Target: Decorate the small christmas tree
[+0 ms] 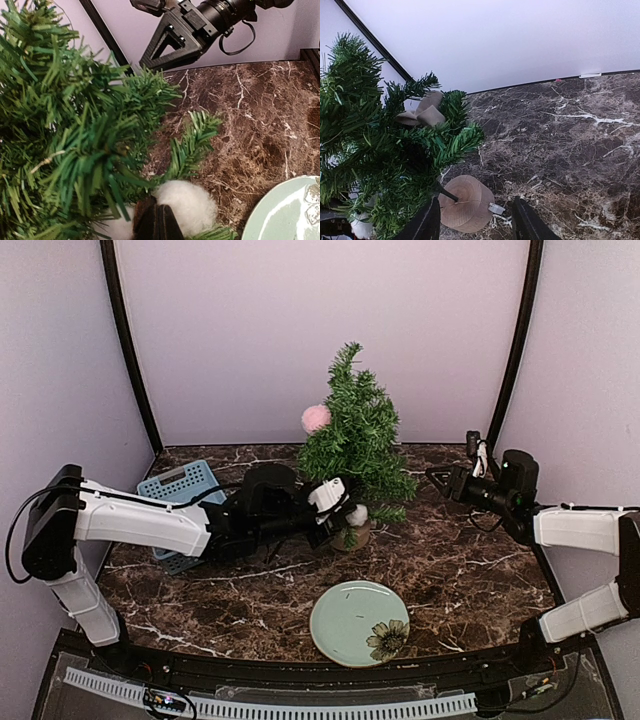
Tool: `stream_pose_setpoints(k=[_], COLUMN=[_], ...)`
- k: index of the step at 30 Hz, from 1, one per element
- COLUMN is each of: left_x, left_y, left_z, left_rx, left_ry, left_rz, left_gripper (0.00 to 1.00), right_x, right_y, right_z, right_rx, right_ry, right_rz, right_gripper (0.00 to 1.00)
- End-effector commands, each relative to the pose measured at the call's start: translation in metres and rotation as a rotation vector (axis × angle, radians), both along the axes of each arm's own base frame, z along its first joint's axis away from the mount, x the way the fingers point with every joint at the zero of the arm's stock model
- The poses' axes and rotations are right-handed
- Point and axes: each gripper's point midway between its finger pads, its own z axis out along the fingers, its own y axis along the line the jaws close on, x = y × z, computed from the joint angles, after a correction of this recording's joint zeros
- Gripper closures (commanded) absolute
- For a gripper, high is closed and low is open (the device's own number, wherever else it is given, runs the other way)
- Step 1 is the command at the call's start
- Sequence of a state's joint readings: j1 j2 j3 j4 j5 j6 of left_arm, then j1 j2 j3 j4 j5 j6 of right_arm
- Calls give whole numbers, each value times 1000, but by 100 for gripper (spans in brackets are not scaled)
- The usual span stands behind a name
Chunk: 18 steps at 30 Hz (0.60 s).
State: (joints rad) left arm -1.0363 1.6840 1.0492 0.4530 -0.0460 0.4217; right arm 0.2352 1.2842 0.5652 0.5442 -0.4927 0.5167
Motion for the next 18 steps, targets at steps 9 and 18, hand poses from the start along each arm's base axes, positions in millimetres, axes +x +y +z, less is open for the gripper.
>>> stream_pose_setpoints(k=[9,18], left_x=[26,37], left_y=[-6,-20], left_z=[35,14], left_rx=[-60,-15], left_ry=[-193,-206], left_rz=[92,92], left_gripper=[100,99], right_x=[0,-1], right_y=[-3,-4], right_z=[4,4], right_rx=[0,-5], right_ry=[-32,-33], right_rz=[-11,-14], right_gripper=[51,50])
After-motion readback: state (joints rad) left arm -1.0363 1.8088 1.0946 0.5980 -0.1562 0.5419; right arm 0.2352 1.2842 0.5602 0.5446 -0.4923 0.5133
